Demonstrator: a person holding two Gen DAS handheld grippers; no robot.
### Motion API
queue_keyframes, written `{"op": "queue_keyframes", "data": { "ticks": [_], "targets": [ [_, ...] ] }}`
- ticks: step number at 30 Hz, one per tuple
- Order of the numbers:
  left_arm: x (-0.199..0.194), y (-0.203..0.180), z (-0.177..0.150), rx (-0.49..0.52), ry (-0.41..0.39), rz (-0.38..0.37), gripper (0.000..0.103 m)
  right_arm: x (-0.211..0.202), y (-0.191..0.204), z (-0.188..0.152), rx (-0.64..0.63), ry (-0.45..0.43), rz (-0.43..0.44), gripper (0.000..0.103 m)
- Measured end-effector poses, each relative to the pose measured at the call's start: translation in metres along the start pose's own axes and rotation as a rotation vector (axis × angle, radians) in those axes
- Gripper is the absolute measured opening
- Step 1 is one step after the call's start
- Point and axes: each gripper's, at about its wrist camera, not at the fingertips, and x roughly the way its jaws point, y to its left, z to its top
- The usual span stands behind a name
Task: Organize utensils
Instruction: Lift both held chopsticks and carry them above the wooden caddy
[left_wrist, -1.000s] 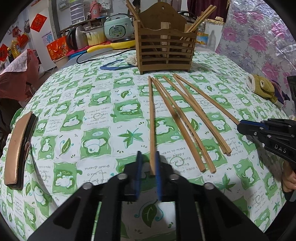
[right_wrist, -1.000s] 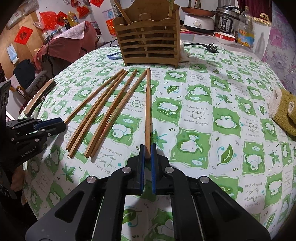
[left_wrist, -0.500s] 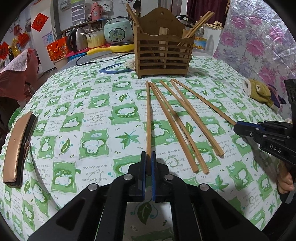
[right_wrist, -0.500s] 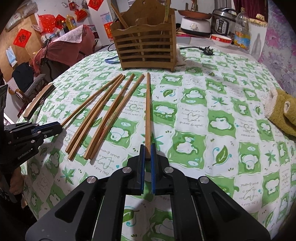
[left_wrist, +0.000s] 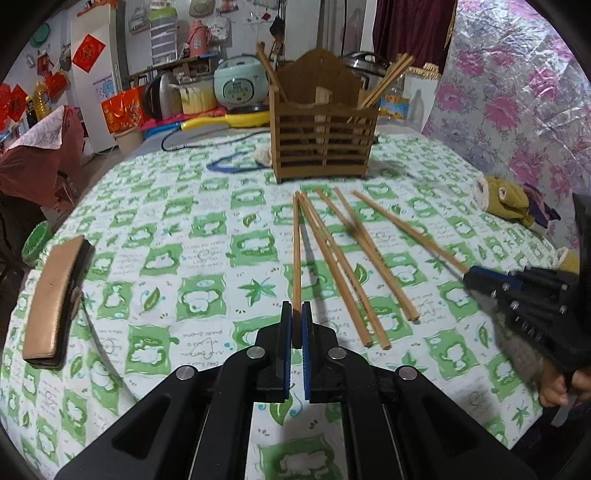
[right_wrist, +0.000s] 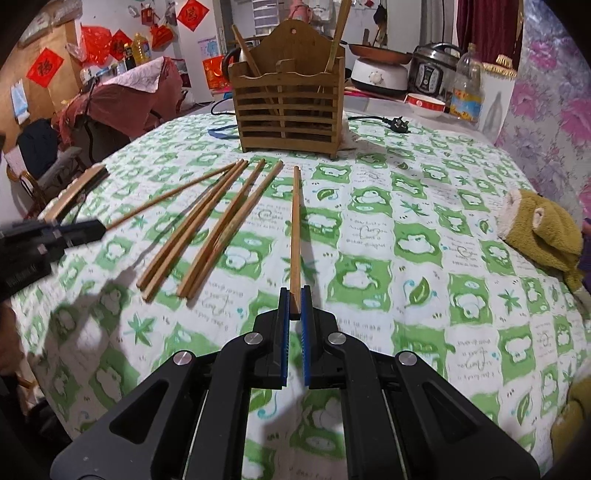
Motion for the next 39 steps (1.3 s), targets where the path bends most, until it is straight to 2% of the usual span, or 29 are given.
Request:
{"op": "queue_keyframes", "data": {
  "ticks": [16, 24, 33, 39],
  "targets": [
    [-0.067, -0.014, 0.0, 0.012, -0.136, 0.0, 0.005, -0.066, 0.012, -0.009, -0.025, -0.133, -0.012, 0.007],
    [-0.091, -0.022, 0.01, 0.026, -0.183, -0.019, 0.005, -0.096, 0.014, -0.004, -0.018, -0.195, 0.004, 0.007],
    [-0.109, -0.023, 0.053, 0.035, -0.217, -0.041, 0.005, -0.134, 0.01, 0.033, -0.015, -0.292, 0.042, 0.007],
    [-0.111, -0.022, 0.092, 0.04, -0.229, -0.065, 0.005, -0.139, 0.003, 0.067, -0.007, -0.314, 0.076, 0.007]
  ]
}}
